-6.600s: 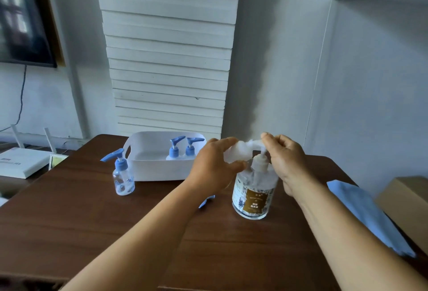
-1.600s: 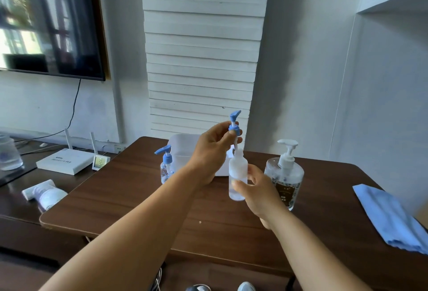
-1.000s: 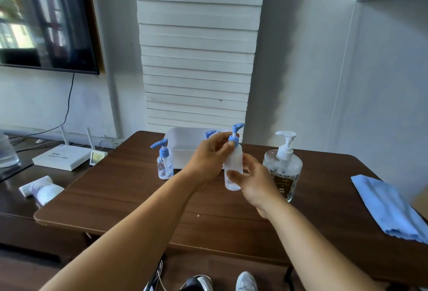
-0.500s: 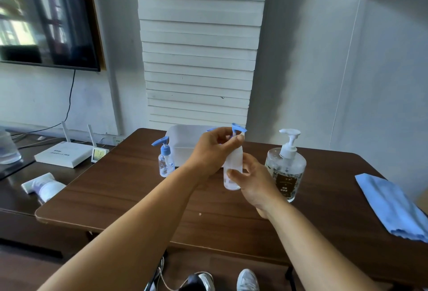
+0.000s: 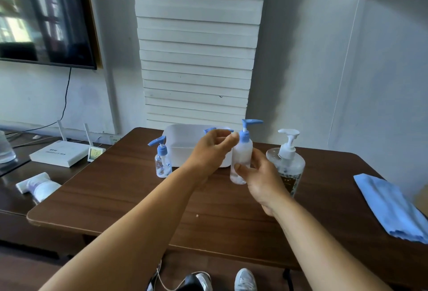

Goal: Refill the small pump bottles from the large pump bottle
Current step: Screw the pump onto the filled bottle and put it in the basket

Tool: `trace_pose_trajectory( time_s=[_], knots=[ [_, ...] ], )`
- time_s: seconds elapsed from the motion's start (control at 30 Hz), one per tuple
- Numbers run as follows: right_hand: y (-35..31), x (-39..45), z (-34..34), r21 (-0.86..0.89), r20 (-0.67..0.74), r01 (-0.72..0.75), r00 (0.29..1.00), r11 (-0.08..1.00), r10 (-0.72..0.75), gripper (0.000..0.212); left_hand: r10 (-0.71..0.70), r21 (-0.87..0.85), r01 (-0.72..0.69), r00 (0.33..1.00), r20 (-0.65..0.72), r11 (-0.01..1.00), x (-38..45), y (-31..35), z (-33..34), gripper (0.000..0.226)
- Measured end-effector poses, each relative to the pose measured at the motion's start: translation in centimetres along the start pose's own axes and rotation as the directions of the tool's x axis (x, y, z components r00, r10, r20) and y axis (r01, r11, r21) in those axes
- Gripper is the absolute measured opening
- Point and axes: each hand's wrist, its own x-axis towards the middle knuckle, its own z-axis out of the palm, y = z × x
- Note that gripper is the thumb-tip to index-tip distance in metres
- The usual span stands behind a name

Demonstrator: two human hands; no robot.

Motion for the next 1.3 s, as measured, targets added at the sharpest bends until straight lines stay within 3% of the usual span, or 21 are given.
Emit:
trace_pose_trajectory(
  time_s=[0.07,0.23,0.33,0.4,0.53,0.83,0.97,1.07,1.2,1.3],
  knots=[
    [0.0,0.0,0.2,-0.016,0.024,0.012,1.000,1.000,-0.011,0.039,0.001,-0.013,-0.001,1.000,0.027,1.000,0.1,0.4,0.7,0.044],
    [-0.2,-0.1,0.1,0.034,0.004,0.001,1.000,0.999,-0.001,0.036,-0.020,-0.015,0.019,0.993,-0.116,1.000,0.8,0.5,0.4,0.025],
    [-0.2,-0.1,-0.1,0.001,0.010,0.007,1.000,1.000,-0.007,0.038,-0.022,-0.042,0.019,0.998,-0.060,0.999,0.3,0.2,0.1,0.023],
    [-0.2,-0.2,0.3,-0.033,0.029,0.023,0.999,0.999,-0.022,0.038,0.001,0.008,-0.001,1.000,-0.029,1.000,0.1,0.3,0.6,0.032],
    [-0.3,-0.4,0.6,-0.018,0.050,0.013,0.999,1.000,-0.012,0.038,0.051,0.132,-0.039,0.995,-0.086,0.991,0.2,1.0,0.8,0.023],
    [0.1,-1.1,0.5,-0.047,0.149,-0.021,0.988,0.999,0.028,0.037,0.038,0.256,-0.039,0.999,0.008,0.966,0.3,0.7,0.1,0.022],
    [-0.4,-0.4,0.6,-0.037,0.160,0.000,0.987,0.999,0.006,0.046,0.111,0.266,-0.082,0.989,-0.095,0.961,0.6,1.2,-0.4,0.020],
    [-0.5,0.2,0.9,-0.065,0.156,-0.043,0.986,0.997,0.053,0.062,0.177,0.165,-0.144,0.962,-0.208,0.976,1.3,2.9,-0.9,0.007],
    [0.0,0.6,1.3,-0.128,0.053,-0.066,0.996,0.990,0.073,0.051,0.288,0.155,-0.251,0.910,-0.299,0.955,2.8,5.5,-1.8,0.010],
    [0.6,0.9,1.6,-0.133,0.009,-0.082,0.996,0.988,0.084,0.044,0.312,0.205,-0.251,0.875,-0.371,0.946,3.9,6.1,-2.7,0.013]
  ],
)
